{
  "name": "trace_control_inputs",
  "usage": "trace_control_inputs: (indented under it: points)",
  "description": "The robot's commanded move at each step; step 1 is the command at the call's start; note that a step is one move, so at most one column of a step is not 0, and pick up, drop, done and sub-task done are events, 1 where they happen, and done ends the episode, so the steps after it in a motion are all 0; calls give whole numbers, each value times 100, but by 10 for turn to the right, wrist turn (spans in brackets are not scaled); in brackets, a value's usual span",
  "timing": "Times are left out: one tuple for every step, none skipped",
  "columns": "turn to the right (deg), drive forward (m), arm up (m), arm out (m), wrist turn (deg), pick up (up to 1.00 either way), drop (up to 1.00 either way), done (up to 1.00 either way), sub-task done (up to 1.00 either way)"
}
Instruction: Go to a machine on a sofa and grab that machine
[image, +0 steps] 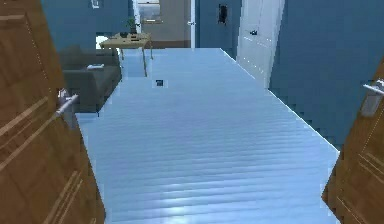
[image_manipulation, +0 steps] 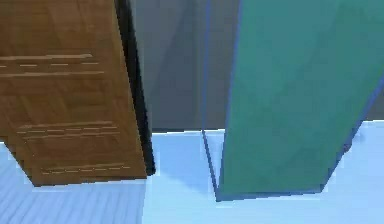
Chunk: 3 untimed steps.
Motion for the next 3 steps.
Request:
trace_control_inputs:
  points:
    - [0, 100, 0, 0, 0, 0, 0, 0, 0]
    - [0, 100, 0, 0, 0, 0, 0, 0, 0]
    - [-30, 0, 0, 0, 0, 0, 0, 0, 0]
